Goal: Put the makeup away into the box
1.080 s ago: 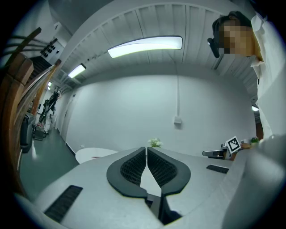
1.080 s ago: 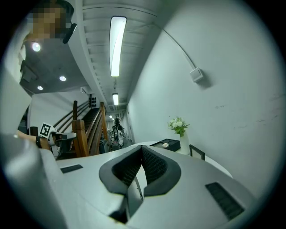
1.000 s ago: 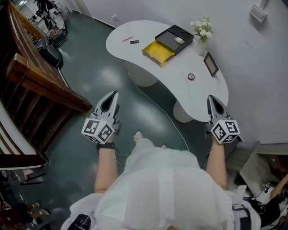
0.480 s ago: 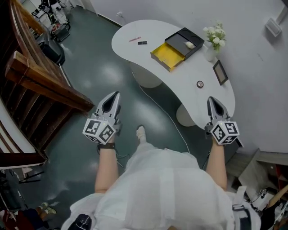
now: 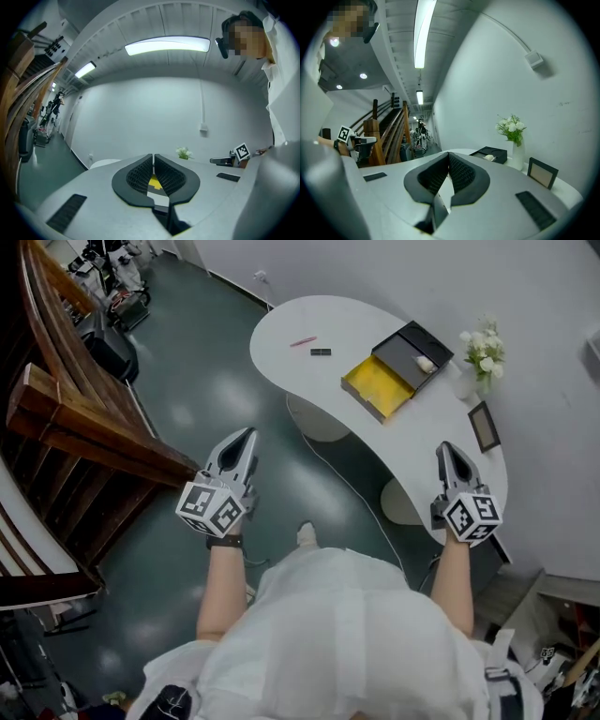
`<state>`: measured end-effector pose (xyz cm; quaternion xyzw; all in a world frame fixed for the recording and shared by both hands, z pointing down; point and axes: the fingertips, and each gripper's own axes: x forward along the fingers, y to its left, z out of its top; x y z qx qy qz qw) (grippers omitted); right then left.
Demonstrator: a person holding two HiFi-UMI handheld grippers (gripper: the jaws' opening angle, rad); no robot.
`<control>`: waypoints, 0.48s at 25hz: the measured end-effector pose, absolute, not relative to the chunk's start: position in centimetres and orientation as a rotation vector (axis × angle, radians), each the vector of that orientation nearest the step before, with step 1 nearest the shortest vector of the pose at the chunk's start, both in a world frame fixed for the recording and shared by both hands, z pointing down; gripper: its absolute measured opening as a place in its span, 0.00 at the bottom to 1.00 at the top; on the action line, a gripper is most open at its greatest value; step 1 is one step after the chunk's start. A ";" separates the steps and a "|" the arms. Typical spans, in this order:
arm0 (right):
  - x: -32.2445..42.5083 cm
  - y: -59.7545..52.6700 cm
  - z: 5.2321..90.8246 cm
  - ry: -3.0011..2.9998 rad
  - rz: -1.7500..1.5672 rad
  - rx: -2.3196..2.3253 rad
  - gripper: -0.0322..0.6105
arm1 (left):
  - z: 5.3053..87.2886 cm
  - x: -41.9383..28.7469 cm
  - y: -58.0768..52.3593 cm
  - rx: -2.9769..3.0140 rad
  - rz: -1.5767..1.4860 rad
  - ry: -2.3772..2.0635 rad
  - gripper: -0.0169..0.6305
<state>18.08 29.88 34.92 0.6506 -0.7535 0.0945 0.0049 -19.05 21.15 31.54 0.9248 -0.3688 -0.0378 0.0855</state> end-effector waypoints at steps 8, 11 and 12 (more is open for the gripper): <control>14.9 24.3 34.8 -2.316 0.286 2.093 0.06 | 31.3 -21.6 15.0 2.798 -0.106 -1.026 0.07; 14.0 23.3 35.1 -2.301 0.288 2.090 0.06 | 31.6 -21.8 13.5 2.809 -0.103 -0.998 0.07; 13.8 23.0 35.3 -2.298 0.292 2.087 0.06 | 31.7 -21.7 13.1 2.811 -0.103 -0.989 0.07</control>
